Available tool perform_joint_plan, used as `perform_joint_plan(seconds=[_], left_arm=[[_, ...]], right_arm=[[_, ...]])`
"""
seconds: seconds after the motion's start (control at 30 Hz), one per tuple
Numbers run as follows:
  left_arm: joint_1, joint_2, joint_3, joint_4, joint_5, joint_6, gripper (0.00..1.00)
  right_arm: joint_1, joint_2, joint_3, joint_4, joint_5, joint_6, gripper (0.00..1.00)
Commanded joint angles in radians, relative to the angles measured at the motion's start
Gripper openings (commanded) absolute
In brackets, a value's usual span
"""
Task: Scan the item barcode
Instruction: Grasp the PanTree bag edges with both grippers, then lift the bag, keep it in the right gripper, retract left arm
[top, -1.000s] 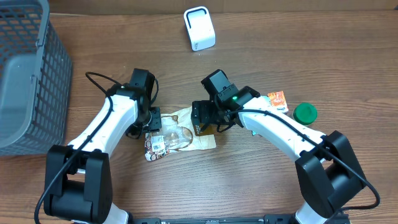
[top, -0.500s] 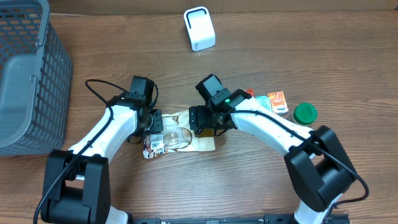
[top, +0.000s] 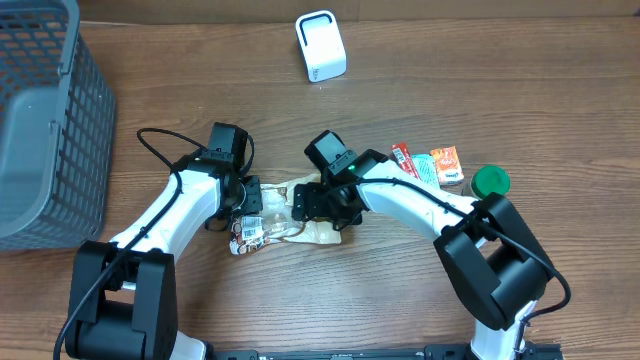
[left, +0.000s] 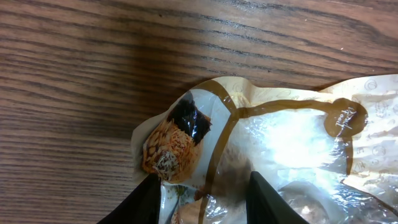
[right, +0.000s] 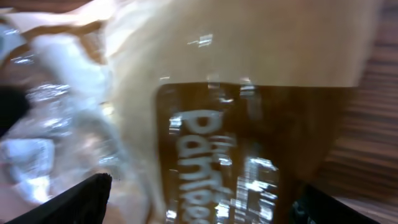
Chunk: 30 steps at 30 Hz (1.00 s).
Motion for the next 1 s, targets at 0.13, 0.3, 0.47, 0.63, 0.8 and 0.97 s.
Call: perform_joint_plan(seconds=[0.13,0.3,0.47,0.63,0.8,0.97], left_arm=[[0.002,0.048,-0.060,-0.019,-0.018,-0.013,0.33],[0.002,0.048,-0.060,-0.019,-0.018,-0.013,0.33],[0.002,0.048,-0.060,-0.018,-0.018,-0.013,0.34],[0.005,0.048,-0.058,-0.005,-0.032,-0.009,0.36],[0.022,0.048,-0.034,0.026,-0.033,0.019,0.45],[0.063,0.048,0.060,-0.007,-0.027,0.040,0.52]], right_arm=[[0.017,0.069,-0.008,0.068,-0.187,0.011,0.87],[0.017,0.069,-0.008,0.128,-0.250,-0.001,0.72],[0.017,0.069,-0.008,0.136,-0.253,-0.001,0.55],[0.017,0.069,-0.008,0.139,-0.253,-0.013,0.29],[0.017,0.069,-0.007,0.132,-0.254,-0.035,0.24],[0.016,0.069,-0.007,0.127,-0.254,-0.061,0.23]])
